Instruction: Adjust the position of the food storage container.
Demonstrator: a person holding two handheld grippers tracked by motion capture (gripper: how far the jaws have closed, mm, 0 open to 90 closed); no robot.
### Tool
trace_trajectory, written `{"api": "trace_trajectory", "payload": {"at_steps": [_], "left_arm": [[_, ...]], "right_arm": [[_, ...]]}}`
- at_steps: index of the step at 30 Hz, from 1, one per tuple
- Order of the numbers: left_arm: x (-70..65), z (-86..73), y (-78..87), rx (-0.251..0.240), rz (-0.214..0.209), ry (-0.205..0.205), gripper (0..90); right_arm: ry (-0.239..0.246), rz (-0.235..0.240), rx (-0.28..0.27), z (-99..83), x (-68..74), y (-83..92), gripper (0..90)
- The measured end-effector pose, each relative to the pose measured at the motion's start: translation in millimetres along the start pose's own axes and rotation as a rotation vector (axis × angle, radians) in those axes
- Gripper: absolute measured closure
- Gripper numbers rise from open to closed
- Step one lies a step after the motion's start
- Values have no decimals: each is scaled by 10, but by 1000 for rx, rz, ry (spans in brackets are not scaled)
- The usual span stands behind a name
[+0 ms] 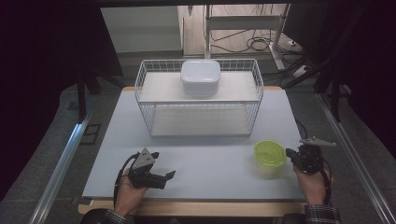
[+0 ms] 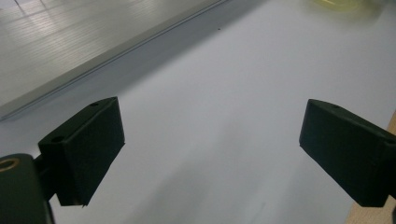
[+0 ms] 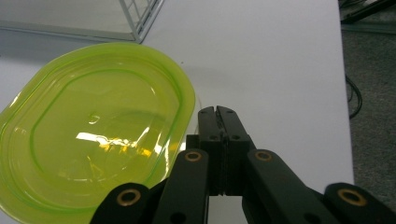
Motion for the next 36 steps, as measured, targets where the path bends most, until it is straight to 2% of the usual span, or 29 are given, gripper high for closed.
{"api": "trace_trajectory", "payload": {"at_steps": [21, 28, 36], "left_arm": [[-25, -6, -17, 10, -5, -10, 63], [-31, -10, -23, 15, -8, -13, 63], [-44, -17, -33, 20, -11, -16, 63]], "right_arm": [[15, 95, 22, -21, 369, -86, 897], [27, 136, 40, -44, 530, -136, 896], [30, 179, 90, -148, 613, -219, 895]]}}
Point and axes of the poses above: each handheld gripper's, and its own axes: y roughly backward along the jaws, z roughly out of its top, x roughly to its left, the point moved 8 cm from there along -y, roughly forward along the jaws, and after that the axes turned 12 degrees about -x, right-handed, at the moved point
